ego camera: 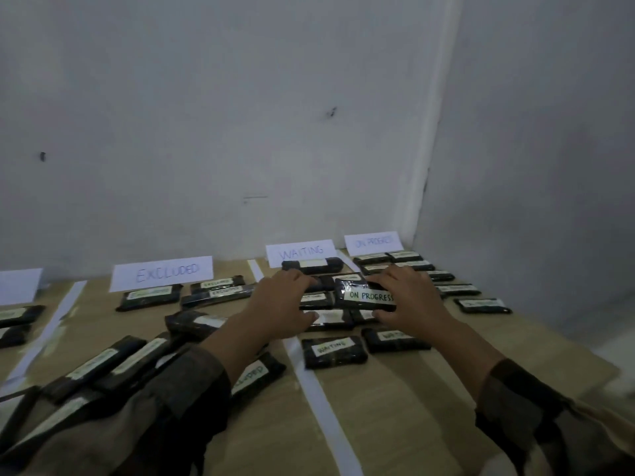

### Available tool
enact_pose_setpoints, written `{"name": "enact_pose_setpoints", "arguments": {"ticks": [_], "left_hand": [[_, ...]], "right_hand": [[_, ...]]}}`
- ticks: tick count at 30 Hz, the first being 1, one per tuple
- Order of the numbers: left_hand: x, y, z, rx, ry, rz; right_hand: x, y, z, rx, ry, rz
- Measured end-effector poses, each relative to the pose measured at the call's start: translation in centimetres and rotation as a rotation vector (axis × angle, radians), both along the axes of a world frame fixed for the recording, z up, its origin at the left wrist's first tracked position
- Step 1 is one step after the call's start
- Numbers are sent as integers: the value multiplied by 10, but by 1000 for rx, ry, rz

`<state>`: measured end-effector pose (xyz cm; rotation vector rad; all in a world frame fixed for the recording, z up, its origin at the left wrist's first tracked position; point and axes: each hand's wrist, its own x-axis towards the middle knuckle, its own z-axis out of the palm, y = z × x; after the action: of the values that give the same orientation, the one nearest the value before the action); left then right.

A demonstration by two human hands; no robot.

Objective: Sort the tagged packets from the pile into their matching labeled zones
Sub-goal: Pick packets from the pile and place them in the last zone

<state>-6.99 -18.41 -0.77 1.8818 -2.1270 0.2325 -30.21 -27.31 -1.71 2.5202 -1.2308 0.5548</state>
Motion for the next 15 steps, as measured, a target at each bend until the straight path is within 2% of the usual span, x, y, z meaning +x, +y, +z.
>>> {"name": "enact_pose_setpoints", "arguments": {"ticks": [15], "left_hand": [[-140, -72, -36, 60, 62, -140]], "right_hand": [[-129, -57, -12, 159, 30, -275]]}}
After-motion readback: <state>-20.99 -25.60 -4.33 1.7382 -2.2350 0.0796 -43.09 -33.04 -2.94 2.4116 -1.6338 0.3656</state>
